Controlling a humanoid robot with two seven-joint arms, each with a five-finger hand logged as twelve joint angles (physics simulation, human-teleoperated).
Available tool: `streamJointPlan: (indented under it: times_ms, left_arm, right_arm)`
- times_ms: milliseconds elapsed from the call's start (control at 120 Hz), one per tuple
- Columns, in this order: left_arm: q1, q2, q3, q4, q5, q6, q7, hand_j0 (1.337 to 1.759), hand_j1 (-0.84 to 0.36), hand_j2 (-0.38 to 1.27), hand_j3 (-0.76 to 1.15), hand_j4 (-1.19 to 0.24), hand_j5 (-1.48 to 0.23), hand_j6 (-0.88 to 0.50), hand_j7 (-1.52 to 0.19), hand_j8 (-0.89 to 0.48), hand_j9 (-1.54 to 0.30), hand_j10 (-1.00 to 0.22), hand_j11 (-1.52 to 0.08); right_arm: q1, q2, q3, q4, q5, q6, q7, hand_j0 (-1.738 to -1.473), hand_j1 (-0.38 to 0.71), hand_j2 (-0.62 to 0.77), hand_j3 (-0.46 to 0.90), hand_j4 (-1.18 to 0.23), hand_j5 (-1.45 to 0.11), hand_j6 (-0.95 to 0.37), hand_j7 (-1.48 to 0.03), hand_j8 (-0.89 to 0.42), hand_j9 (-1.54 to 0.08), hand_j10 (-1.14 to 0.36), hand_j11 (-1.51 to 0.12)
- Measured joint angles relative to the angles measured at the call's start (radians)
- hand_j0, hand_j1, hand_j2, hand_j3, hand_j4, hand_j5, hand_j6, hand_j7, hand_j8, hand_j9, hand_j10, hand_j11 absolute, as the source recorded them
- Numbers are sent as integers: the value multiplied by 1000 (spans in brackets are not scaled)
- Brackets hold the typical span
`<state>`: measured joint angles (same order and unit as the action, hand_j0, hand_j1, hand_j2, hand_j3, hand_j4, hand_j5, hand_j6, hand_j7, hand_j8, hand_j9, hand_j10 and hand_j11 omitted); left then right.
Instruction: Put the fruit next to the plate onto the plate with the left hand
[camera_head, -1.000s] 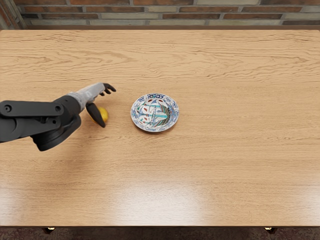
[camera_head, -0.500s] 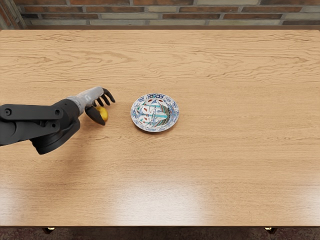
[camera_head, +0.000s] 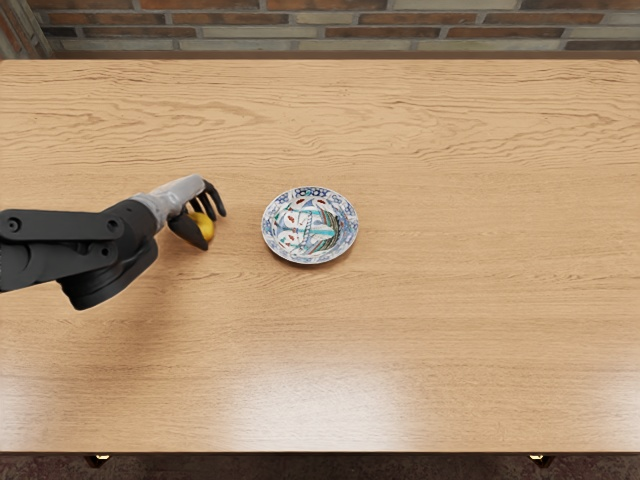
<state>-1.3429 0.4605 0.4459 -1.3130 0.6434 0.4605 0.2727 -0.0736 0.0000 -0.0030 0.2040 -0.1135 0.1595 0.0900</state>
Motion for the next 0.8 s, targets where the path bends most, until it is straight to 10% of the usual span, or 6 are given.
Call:
streamJointPlan:
  times_ms: [800]
  left_arm:
    - [-50,-71,-132,-2,-8,-12,-1,1658,-335,448,0,-655,-868,-621,-871,-457,-861,-562,-864]
  right_arm:
    - [0,0,0,0,0,0,0,-1658,-330,-3,0,-16,-21,-16,-21,-16,-21,-16,-21]
